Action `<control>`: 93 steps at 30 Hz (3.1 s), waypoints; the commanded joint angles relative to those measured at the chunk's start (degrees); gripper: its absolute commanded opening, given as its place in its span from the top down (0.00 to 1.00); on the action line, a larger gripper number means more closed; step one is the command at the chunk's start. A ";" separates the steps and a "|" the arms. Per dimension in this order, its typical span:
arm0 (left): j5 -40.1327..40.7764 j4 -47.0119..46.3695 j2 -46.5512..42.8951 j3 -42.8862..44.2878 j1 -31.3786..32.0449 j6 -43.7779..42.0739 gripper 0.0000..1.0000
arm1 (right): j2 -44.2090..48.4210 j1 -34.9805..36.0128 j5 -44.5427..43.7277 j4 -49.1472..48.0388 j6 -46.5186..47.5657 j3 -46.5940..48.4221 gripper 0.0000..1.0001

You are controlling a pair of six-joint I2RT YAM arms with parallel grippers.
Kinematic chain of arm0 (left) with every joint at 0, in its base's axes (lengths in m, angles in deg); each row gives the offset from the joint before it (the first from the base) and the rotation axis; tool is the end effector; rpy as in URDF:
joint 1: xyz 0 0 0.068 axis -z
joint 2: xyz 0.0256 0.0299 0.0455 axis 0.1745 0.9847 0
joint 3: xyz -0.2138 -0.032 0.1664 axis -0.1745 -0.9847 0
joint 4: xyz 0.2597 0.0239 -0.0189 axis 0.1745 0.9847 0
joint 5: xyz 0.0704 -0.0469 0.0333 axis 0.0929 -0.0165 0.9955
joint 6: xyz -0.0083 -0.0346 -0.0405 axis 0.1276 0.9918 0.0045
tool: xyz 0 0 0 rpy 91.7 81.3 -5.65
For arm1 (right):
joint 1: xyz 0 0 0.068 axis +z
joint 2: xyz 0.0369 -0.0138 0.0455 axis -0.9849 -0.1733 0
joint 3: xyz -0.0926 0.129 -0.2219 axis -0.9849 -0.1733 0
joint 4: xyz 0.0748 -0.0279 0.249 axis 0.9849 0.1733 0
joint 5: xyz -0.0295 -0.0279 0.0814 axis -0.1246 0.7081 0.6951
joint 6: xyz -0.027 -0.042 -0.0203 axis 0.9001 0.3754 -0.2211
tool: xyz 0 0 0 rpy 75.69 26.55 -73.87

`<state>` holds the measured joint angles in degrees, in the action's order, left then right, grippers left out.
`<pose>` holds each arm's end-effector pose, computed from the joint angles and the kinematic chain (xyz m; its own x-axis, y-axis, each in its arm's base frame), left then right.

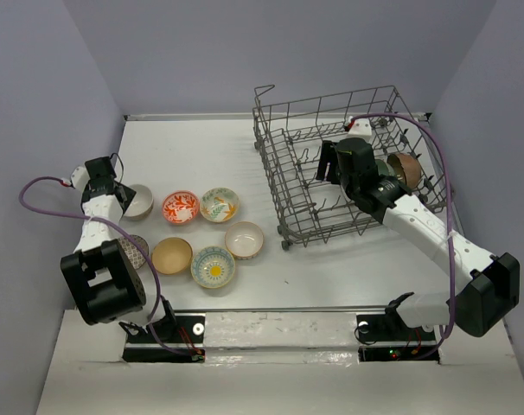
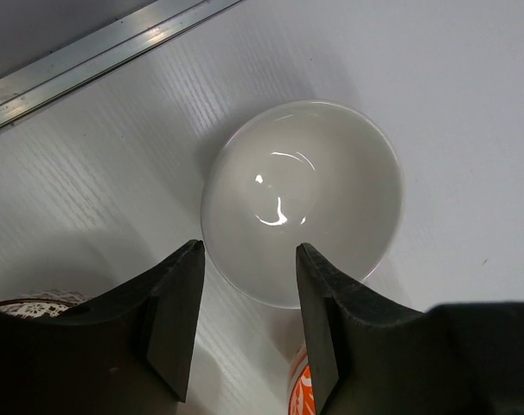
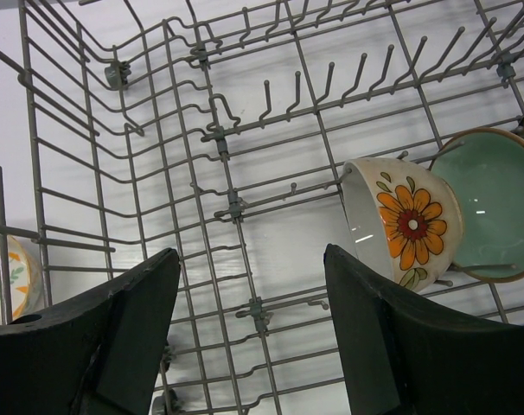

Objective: Load the bowls into the dish rack
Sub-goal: Pick up the bowl from the corner of the board, then pass from the left arm to the right

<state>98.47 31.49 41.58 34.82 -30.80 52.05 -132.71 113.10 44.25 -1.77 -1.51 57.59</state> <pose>0.2813 0.1140 0.2504 -0.2146 -0.7263 -0.6530 -0.7747 0.5337 -0.3391 0.2594 0.1491 0.3455 -0.4083 0.0895 -0.9084 0.0026 0.9953 0.0969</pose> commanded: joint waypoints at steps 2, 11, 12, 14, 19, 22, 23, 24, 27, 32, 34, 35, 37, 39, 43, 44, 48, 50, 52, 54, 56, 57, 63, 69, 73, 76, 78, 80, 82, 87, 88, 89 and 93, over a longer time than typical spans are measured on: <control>0.93 -1.80 1.01 -1.43 -0.60 0.89 0.44 | 0.47 0.32 0.06 -2.04 0.26 -0.62 0.27; 0.31 -3.03 3.47 -2.22 -0.61 2.04 0.44 | 0.38 0.32 0.06 -1.95 0.26 -0.80 0.26; 0.31 -3.12 3.64 -2.31 -0.69 2.12 0.44 | 0.29 0.32 0.06 -1.95 0.26 -0.80 0.26; 0.14 -3.56 4.61 -2.13 -0.78 2.21 0.44 | 0.20 0.32 0.06 -1.95 0.26 -0.80 0.26; -1.01 -4.52 6.89 -1.78 -0.69 3.09 0.44 | -0.23 0.32 0.15 -1.95 0.35 -0.71 0.26; -1.18 -5.14 7.77 -1.61 -0.69 3.44 0.46 | -0.32 0.32 0.06 -1.95 0.43 -0.71 0.26; -1.36 -5.23 8.12 -1.52 -0.78 3.53 0.47 | -0.32 0.32 -0.03 -1.95 0.43 -0.71 0.26; -1.53 -5.32 8.65 -1.26 -0.69 3.53 0.48 | -0.41 0.32 -0.11 -1.95 0.52 -0.71 0.26; -1.97 -6.02 8.92 -1.17 -0.69 3.62 0.59 | -0.50 0.32 -0.20 -1.86 0.52 -0.62 0.26; -3.11 -6.28 9.10 -0.29 -0.78 3.53 0.87 | -0.85 0.32 -0.29 -1.86 0.70 -0.53 0.26; -4.08 -6.63 8.92 0.06 -0.78 3.44 1.00 | -1.11 0.32 -0.29 -1.86 0.70 -0.36 0.26; -4.26 -6.72 8.57 0.33 -0.78 3.44 1.00 | -1.11 0.32 -0.20 -1.69 0.70 -0.36 0.27; -5.91 -6.81 7.78 1.38 -0.69 3.36 1.00 | -1.38 0.32 -0.20 -1.69 0.70 -0.10 0.27; -6.54 -4.97 7.43 4.71 -0.69 2.65 1.00 | -1.47 0.32 -0.47 -1.34 0.70 0.17 0.27; -9.09 -4.62 4.80 7.97 -0.78 2.04 1.00 | -1.47 0.32 -1.43 -0.90 0.70 1.05 0.27; -9.27 -4.61 4.18 9.02 -0.69 2.04 1.00 | -1.38 0.32 -1.87 -0.90 0.70 1.31 0.27; -9.80 -4.09 0.76 11.83 -0.61 2.03 1.00 | -1.20 0.32 -2.92 -0.37 0.61 2.37 0.27; -10.76 -4.00 -0.48 13.07 -0.61 2.30 1.00 | -1.38 0.32 -3.45 -0.37 0.70 2.89 0.27; -13.38 -4.00 -1.89 15.09 -0.52 2.30 1.00 | -1.46 0.32 -3.89 -0.28 0.35 3.77 0.26; -15.33 -3.56 -2.85 17.80 0.62 1.51 1.00 | -1.64 0.32 -2.76 -0.02 -0.18 5.17 0.26; -14.63 -3.03 -4.52 19.74 3.17 0.63 1.00 | -1.82 0.32 -1.44 0.50 -0.79 7.10 0.26; -14.11 -2.68 -4.88 20.62 4.22 -0.68 1.00 | -1.90 0.32 -0.91 0.60 -0.97 7.98 0.26; -11.82 -1.63 -4.36 28.69 16.76 -6.39 1.00 | -4.45 0.32 6.71 2.53 -3.07 16.58 0.28; -9.53 1.80 0.83 37.67 27.24 -10.09 1.00 | -8.93 1.37 14.82 4.11 -5.19 23.89 0.32; -7.00 5.75 5.04 43.91 33.66 -12.81 1.00 | -11.57 4.00 15.00 5.25 -4.93 28.55 0.33; -3.57 7.69 7.95 47.43 39.20 -14.22 1.00 | -13.32 5.76 13.78 6.31 -4.75 31.71 0.34; -2.77 8.04 9.27 48.23 41.66 -14.31 1.00 | -14.12 6.38 12.55 7.36 -4.58 33.21 0.34; -1.89 8.39 10.06 48.76 42.81 -14.49 1.00 | -14.65 6.90 12.10 7.71 -4.40 34.53 0.34; -1.62 8.57 10.85 48.76 43.86 -14.49 1.00 | -14.74 6.91 11.23 7.89 -4.31 35.15 0.34; -0.92 8.66 11.29 49.37 46.24 -14.93 1.00 | -16.93 7.44 9.73 9.56 -3.79 37.26 0.35; -0.83 8.83 11.38 49.72 46.24 -14.93 1.00 | -17.28 7.44 9.56 9.47 -3.78 37.35 0.35; -0.66 9.01 11.64 49.90 46.85 -15.10 1.00 | -17.55 7.44 9.47 9.56 -3.78 37.35 0.35; -0.65 9.36 11.82 50.77 48.26 -15.98 1.00 | -19.56 7.44 7.54 9.65 -2.91 37.87 0.35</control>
<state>97.09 45.78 55.52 80.61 16.01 36.88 -150.76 120.23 54.33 7.34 -5.60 92.93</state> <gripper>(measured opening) 0.117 0.653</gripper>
